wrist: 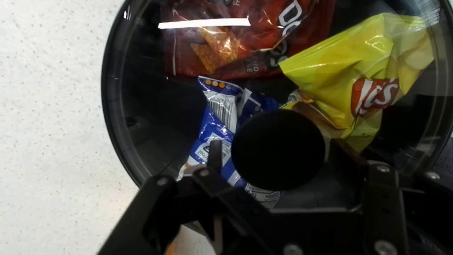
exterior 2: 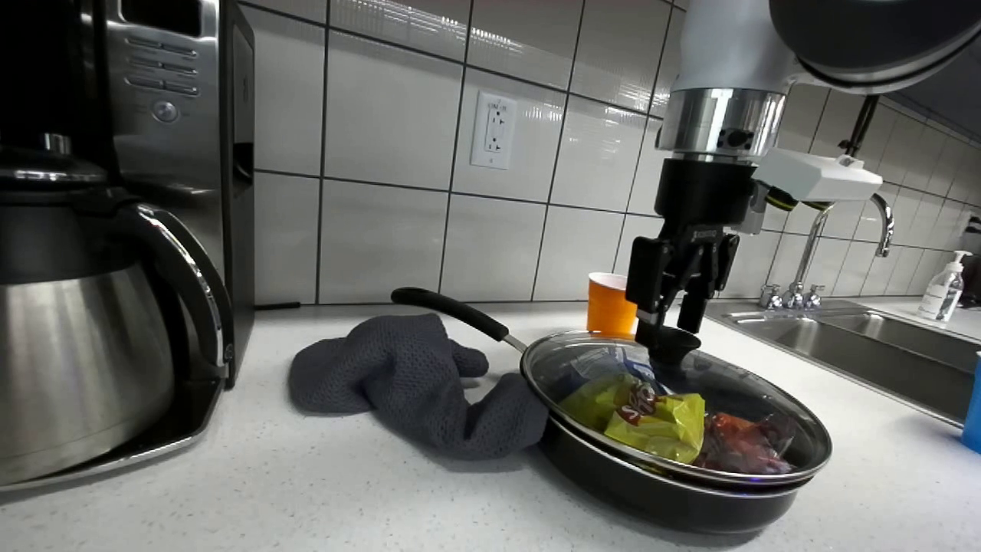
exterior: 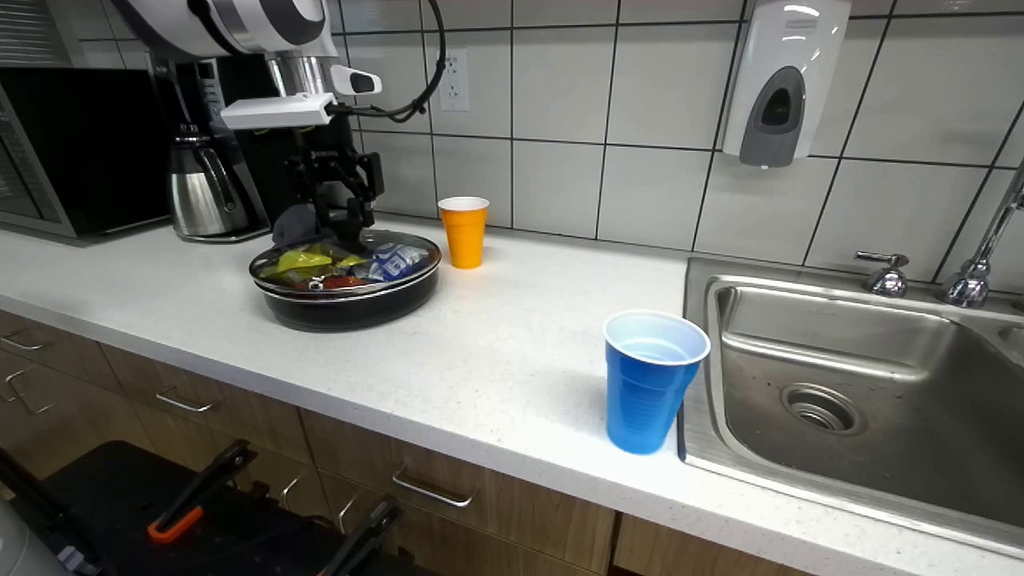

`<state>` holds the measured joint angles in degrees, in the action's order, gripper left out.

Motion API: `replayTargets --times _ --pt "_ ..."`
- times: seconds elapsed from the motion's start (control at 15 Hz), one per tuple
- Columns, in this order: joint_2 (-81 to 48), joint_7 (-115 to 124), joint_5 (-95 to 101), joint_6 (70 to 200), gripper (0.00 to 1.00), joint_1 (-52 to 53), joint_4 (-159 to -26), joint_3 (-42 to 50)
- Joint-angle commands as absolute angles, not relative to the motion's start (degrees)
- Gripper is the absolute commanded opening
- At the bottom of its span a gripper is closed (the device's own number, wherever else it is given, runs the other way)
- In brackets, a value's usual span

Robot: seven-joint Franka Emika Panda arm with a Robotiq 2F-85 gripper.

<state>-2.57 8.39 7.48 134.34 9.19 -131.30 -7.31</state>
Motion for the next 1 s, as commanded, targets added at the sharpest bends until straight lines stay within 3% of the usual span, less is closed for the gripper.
replayTargets --times 0.0,0.93 --pt "-0.19 10.20 9.16 134.24 1.00 9.00 -131.67 -7.45" --pt "4.78 10.07 8.42 133.50 1.00 8.56 -133.61 -7.52"
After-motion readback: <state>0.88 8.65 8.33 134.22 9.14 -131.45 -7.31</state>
